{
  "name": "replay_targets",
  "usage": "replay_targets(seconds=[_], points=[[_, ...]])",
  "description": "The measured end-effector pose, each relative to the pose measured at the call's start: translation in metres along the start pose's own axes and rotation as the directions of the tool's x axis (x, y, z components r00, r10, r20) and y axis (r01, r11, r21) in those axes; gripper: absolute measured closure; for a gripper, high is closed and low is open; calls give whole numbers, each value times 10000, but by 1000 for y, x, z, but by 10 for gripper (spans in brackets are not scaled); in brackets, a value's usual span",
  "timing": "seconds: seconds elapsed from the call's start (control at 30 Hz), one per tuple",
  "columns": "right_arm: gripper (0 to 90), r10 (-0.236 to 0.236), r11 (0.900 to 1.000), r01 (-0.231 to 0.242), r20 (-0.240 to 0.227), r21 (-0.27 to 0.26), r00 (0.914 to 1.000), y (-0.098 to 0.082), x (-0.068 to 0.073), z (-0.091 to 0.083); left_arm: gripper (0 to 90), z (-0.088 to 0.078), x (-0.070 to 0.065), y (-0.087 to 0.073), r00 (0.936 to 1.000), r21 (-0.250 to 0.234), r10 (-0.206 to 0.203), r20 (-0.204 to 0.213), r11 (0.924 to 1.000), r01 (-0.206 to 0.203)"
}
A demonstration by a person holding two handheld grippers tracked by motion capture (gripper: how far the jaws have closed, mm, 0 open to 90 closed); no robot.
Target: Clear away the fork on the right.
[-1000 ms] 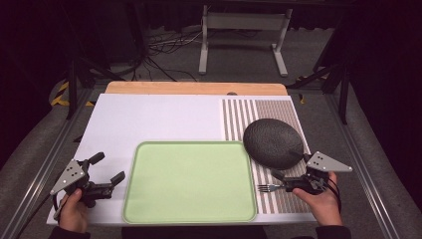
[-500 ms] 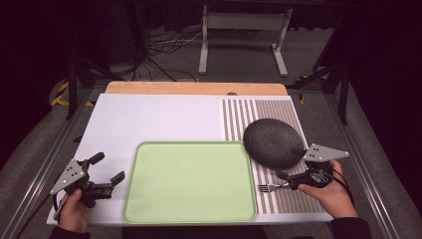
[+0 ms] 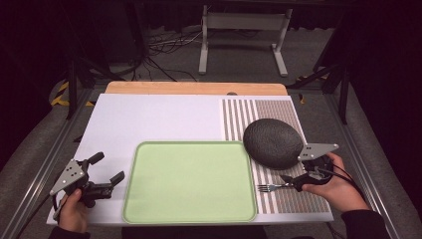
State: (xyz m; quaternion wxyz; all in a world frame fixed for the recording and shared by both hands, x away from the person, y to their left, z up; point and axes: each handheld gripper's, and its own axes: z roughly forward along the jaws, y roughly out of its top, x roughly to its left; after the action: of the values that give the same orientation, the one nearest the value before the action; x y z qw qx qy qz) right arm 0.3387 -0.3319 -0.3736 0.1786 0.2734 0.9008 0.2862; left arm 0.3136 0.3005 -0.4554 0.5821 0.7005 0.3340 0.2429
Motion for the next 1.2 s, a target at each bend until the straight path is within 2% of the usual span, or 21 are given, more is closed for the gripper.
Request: replay_targets(seconds=[0.13,0.27,0.37,0.4,0.63,0.67,0.7,0.73,0.77,0.83,0.87,0.9,0.93,1.0,1.03,1.1,1.2], points=[[116,-218,9977,224,-113,644,9997,1,-2,1,0,0,0,0,10000,47,18,19,10000,-18],[116,-361,9912,386,-216,1269,9991,1,-3,4,0,0,-1,0,10000,19,16,2,10000,-16],[116,-451,9870,501,-358,1527,9983,2,-4,7,0,0,0,0,10000,54,23,19,10000,-23],[119,-506,9817,594,-528,1810,9973,3,-4,8,1,0,0,0,10000,101,62,36,9999,-62],[128,-863,9564,1079,-901,2715,9922,10,-5,15,0,0,0,0,10000,90,57,36,9999,-57],[128,-863,9564,1079,-901,2715,9922,10,-5,15,0,0,0,0,10000,90,57,36,9999,-57],[129,-966,9480,1201,-931,2947,9910,11,-5,16,1,0,0,0,10000,65,15,36,10000,-15],[132,-1057,9440,1323,-1026,3024,9891,12,-6,17,1,0,0,0,10000,66,26,39,10000,-26],[132,-1057,9440,1323,-1026,3024,9891,12,-6,17,1,0,0,0,10000,59,29,28,10000,-29],[142,-1217,9317,1527,-1128,3295,9861,14,-7,18,0,0,-1,0,10000,26,33,8,10000,-33],[142,-1217,9317,1527,-1128,3295,9861,14,-7,18,0,0,-1,0,10000,26,33,8,10000,-33],[170,-1326,9196,1689,-1244,3548,9833,15,-8,20,1,0,-1,0,10000,25,30,8,10000,-30],[170,-1326,9196,1689,-1244,3548,9833,15,-8,20,1,0,-1,0,10000,21,30,3,10000,-30],[184,-1547,9054,1970,-1400,3762,9780,16,-9,21,0,0,0,0,10000,45,24,2,10000,-24],[198,-1542,9018,1976,-1410,3843,9779,16,-9,21,0,0,0,0,10000,57,27,10,10000,-27],[240,-1660,8873,2238,-1736,4032,9707,17,-8,22,0,0,0,0,10000,56,27,15,10000,-27],[299,-1870,8782,2569,-2046,4035,9608,15,-7,25,1,0,0,0,10000,43,24,13,10000,-24]])
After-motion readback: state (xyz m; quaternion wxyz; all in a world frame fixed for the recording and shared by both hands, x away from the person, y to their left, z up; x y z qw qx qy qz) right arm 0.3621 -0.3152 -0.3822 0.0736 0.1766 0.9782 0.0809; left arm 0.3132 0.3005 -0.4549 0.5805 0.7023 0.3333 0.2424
